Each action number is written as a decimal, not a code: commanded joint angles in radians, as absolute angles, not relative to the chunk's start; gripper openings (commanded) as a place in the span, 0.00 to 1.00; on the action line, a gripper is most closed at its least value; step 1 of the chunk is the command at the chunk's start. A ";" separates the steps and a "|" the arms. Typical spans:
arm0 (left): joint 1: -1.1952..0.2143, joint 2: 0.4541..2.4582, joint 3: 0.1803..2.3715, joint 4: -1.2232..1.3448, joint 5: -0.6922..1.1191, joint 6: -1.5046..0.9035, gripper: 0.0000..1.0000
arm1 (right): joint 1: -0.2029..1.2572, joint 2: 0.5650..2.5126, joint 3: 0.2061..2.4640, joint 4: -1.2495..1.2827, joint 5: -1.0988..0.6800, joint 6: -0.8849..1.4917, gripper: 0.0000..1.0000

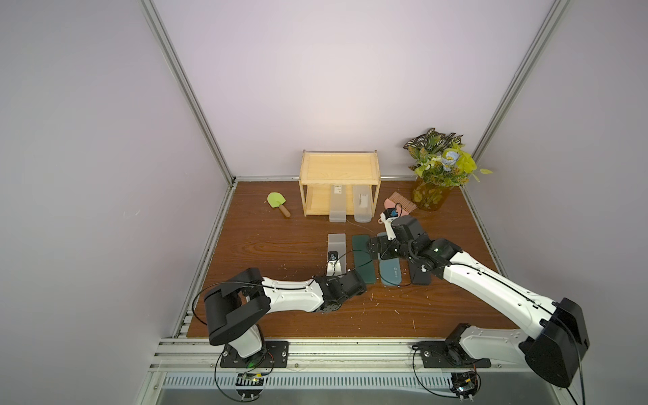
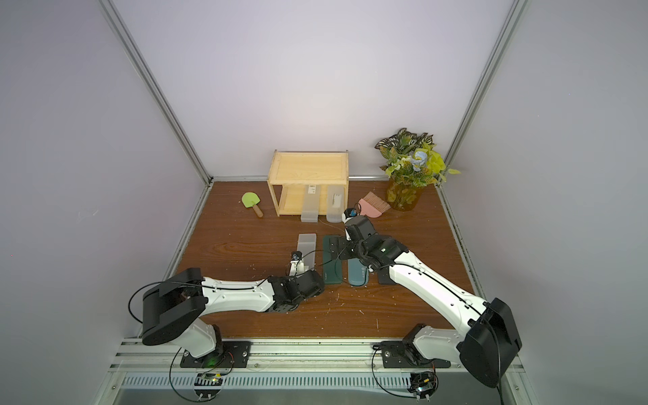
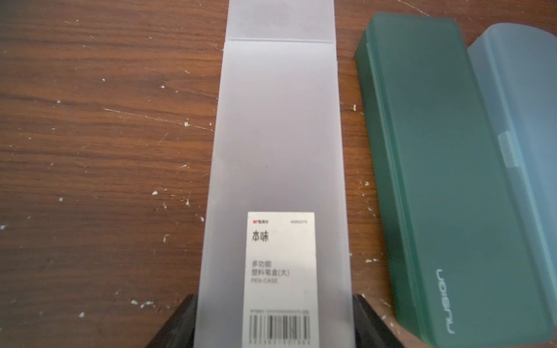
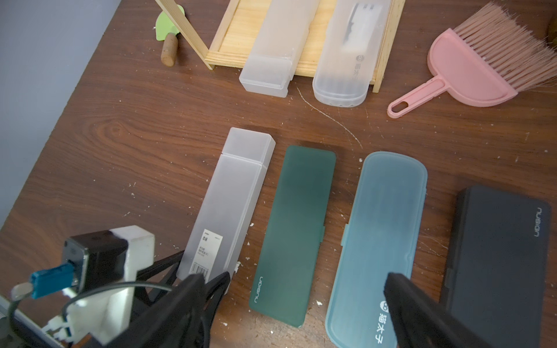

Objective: Remove the pencil cases from the shelf
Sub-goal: Place the pencil case at the center of the board.

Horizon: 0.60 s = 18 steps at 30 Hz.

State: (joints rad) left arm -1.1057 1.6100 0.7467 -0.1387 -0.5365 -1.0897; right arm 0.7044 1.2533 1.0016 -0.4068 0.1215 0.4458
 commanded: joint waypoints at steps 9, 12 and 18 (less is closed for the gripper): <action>-1.096 1.628 0.769 -0.208 -0.530 -1.076 0.99 | 0.696 1.256 0.984 -0.379 0.109 0.445 0.99; -1.100 1.599 0.802 -0.274 -0.557 -1.060 0.99 | 0.693 1.256 0.980 -0.374 0.108 0.444 0.99; -1.071 1.504 0.963 -0.359 -0.609 -0.880 0.99 | 0.690 1.259 0.974 -0.365 0.106 0.440 0.99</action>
State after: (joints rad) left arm -1.0992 1.5654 0.8818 -0.3069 -0.5575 -1.0035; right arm 0.6933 1.2587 0.9791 -0.3912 0.1207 0.4458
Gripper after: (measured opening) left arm 0.990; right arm 0.990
